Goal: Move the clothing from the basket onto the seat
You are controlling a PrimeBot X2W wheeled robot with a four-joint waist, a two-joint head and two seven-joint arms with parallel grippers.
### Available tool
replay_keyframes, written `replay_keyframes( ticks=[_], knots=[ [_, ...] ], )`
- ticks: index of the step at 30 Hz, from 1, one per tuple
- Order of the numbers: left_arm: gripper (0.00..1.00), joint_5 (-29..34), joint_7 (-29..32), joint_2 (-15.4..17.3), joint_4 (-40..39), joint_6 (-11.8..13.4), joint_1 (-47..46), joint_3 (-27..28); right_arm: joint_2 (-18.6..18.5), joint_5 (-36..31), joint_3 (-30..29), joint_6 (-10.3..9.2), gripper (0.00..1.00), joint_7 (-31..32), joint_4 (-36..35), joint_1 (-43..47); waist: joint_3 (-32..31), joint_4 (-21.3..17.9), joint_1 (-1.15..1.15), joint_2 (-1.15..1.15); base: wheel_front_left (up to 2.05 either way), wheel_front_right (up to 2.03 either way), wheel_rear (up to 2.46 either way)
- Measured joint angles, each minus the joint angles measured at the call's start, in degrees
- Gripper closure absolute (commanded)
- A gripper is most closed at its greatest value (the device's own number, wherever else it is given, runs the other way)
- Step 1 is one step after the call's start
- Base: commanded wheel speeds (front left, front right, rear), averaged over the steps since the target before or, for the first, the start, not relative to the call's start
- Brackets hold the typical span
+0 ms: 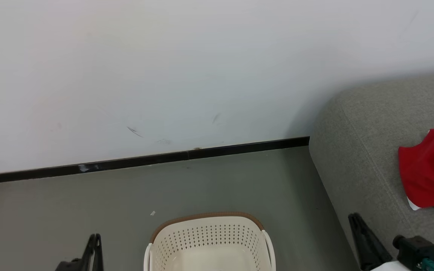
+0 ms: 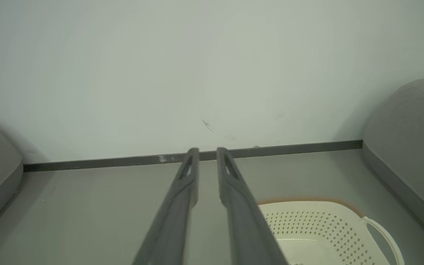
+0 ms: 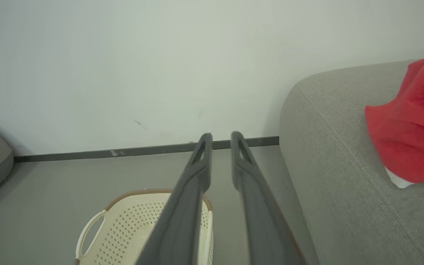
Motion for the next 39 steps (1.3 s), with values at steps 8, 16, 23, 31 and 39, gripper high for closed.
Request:
replay_keyframes(
  ticks=[8,16,23,31,39],
  knots=[
    [1.0,-2.4,1.1,-1.7,2.2,-1.0,1.3,0.4,0.6,2.4,1.0,0.0,1.0,0.1,1.9,2.0,0.1,0.0,0.0,0.0,0.0,0.0,0.0],
    [1.0,-9.4,3.1,-2.2,2.6,-2.5,1.2,2.0,0.6,9.4,1.9,0.0,1.0,0.1,0.9,2.0,0.2,0.1,0.0,0.0,0.0,0.0,0.0],
    [1.0,-14.8,4.6,-2.4,2.6,-4.1,0.9,3.0,0.6,17.7,1.2,0.0,1.0,1.4,0.8,2.0,0.4,0.4,0.08,0.0,0.0,0.0,0.0],
    [1.0,-20.3,6.6,-2.7,2.5,-6.0,0.7,4.5,0.4,24.9,0.7,0.0,1.0,3.2,1.3,1.8,0.3,0.6,0.46,0.0,0.0,0.0,0.0],
    [1.0,-26.1,8.2,-3.0,2.5,-7.6,0.6,5.9,-0.3,32.4,0.3,-0.01,1.0,4.5,1.9,0.9,0.1,0.8,0.86,0.0,0.0,0.0,0.0]
  ],
)
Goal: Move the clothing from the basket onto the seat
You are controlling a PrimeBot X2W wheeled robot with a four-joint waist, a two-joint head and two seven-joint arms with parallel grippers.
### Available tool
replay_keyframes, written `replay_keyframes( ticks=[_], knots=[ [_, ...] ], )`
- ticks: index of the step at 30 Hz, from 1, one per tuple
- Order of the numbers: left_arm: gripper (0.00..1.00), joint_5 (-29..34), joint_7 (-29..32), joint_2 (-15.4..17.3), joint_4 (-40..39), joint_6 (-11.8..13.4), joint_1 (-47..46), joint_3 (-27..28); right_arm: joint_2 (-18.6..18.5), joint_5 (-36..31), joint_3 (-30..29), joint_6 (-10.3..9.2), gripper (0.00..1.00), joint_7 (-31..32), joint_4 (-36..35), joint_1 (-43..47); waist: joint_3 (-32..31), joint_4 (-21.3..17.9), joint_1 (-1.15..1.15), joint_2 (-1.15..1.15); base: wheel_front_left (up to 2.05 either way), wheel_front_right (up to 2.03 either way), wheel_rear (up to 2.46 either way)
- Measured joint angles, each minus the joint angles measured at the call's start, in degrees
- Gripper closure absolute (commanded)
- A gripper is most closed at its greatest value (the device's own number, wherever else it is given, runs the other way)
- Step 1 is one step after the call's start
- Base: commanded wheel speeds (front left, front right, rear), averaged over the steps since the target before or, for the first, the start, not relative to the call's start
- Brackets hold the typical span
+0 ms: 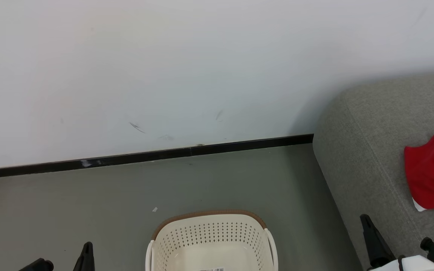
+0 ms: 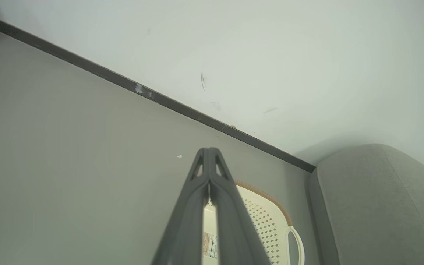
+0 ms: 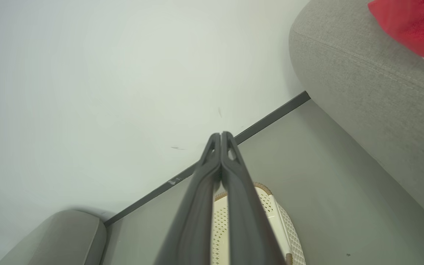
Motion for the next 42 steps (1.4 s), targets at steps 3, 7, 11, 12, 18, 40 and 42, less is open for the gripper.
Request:
replay_keyframes(
  ticks=[3,7,11,12,18,40,42],
  knots=[
    [1.0,-2.4,0.5,-0.2,-0.1,-0.6,-0.4,0.5,-0.2,2.8,-0.1,0.0,1.0,0.6,0.1,-0.4,-0.1,0.1,0.08,0.0,0.0,0.0,0.0],
    [1.0,-5.1,1.5,-0.4,-0.1,-1.4,-0.9,1.2,-0.5,6.5,-0.1,0.0,1.0,1.6,0.4,-0.5,-0.2,0.1,0.14,0.0,0.0,0.0,0.0],
    [1.0,-7.9,2.2,-0.6,-0.2,-2.5,-1.0,1.9,-0.8,10.3,-0.2,0.0,1.0,2.3,1.1,-1.3,-0.1,0.2,0.13,0.0,0.0,0.0,0.0],
    [1.0,-8.8,2.5,-0.7,-0.2,-2.7,-1.0,2.0,-0.9,11.1,-0.2,0.0,1.0,2.4,1.2,-1.6,-0.1,0.2,0.11,0.0,0.0,0.0,0.0],
    [1.0,-13.3,3.5,-1.1,-0.1,-4.0,-1.2,3.0,-1.3,16.7,-0.2,0.0,1.0,3.4,2.0,-2.6,0.1,0.3,-0.16,0.0,0.0,0.0,0.0],
    [1.0,-29.1,7.8,-1.9,0.0,-8.6,-3.4,6.6,-2.5,36.7,-0.4,0.0,1.0,6.9,4.3,-6.1,1.4,0.8,-0.79,0.0,0.0,0.0,0.0],
    [1.0,-30.8,8.3,-2.0,0.0,-9.2,-3.5,7.0,-2.7,38.7,-0.4,0.0,1.0,7.0,4.3,-6.5,1.5,0.8,-0.8,0.0,0.0,0.0,0.0]
  ],
)
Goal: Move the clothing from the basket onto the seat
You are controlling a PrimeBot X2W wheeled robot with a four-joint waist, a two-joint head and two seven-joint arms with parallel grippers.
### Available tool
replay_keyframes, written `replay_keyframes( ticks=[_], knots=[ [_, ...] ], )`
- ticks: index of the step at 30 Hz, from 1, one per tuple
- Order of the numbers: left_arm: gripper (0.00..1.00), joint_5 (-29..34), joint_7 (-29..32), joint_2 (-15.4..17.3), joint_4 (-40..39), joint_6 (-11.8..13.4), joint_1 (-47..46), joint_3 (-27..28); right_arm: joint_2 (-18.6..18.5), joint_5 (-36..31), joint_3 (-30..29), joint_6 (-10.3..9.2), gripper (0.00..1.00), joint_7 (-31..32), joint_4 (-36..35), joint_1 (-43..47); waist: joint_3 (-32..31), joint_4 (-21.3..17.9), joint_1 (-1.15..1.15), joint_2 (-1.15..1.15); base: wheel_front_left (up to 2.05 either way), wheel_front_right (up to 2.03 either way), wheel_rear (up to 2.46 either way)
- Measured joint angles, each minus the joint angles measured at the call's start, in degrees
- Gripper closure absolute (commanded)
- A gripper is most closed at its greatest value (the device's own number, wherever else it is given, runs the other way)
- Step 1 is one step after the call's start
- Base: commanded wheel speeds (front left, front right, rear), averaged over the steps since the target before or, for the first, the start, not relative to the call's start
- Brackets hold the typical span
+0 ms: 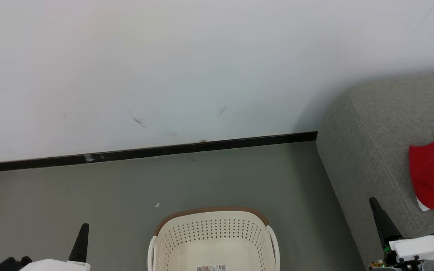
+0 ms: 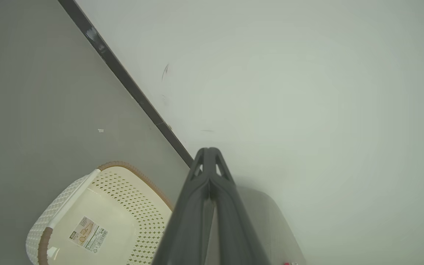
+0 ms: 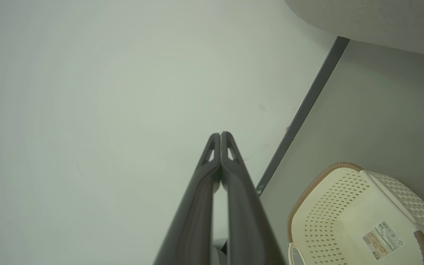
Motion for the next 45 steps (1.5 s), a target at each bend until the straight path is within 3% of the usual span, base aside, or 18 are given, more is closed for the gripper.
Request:
replay_keyframes(
  ticks=[22,45],
  knots=[
    [1.0,-15.9,4.2,-1.2,0.2,-4.8,-2.5,3.6,-1.2,19.5,-0.2,-0.01,1.0,3.5,1.9,-3.1,0.5,0.4,-0.02,0.0,0.0,0.0,0.0],
    [1.0,-16.3,4.2,-1.3,0.2,-4.8,-2.5,3.7,-1.2,20.3,-0.3,-0.01,1.0,3.9,2.6,-3.2,0.5,0.4,-0.03,0.0,0.0,0.0,0.0]
  ],
)
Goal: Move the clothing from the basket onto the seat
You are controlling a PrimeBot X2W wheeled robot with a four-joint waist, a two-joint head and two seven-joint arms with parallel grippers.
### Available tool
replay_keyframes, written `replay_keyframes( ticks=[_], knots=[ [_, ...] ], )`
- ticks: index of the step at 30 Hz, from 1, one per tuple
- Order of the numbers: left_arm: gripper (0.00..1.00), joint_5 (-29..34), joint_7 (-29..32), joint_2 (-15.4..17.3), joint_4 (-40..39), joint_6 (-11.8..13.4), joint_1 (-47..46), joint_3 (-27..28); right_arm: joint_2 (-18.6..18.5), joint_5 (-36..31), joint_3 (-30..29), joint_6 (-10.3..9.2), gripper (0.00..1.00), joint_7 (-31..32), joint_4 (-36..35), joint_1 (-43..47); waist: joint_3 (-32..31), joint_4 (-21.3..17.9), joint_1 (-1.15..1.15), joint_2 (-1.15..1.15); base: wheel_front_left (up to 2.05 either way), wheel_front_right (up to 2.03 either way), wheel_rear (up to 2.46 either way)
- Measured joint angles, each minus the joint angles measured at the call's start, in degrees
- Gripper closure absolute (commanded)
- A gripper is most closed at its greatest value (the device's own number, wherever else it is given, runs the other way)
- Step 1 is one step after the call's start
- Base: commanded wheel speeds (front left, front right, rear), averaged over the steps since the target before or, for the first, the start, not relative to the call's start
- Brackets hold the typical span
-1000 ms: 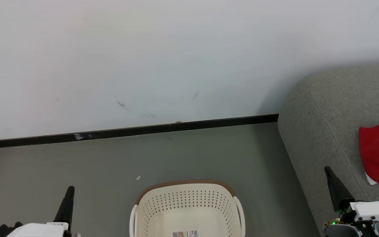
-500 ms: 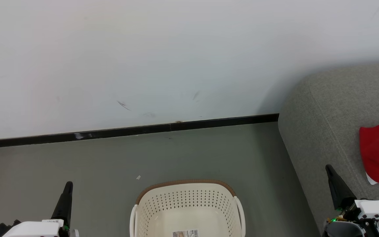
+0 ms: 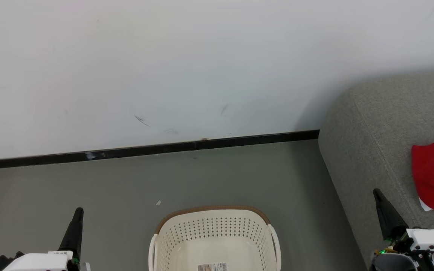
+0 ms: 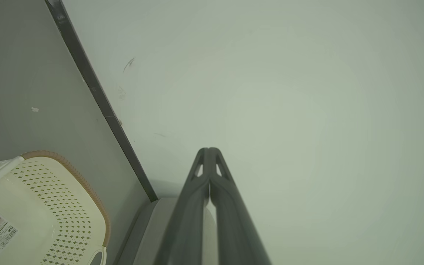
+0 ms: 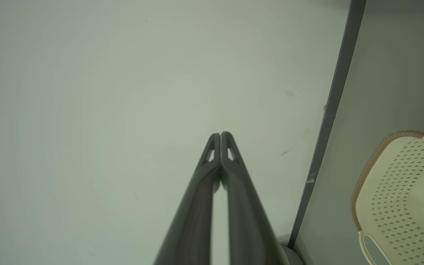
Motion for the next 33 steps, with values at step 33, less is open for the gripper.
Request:
replay_keyframes(
  ticks=[33],
  knots=[
    [1.0,0.0,0.0,0.0,0.1,0.0,0.0,0.0,0.0,0.0,-0.3,0.0,1.0,0.3,0.1,0.0,0.0,0.0,-0.01,0.0,0.0,0.0,0.0]
  ],
)
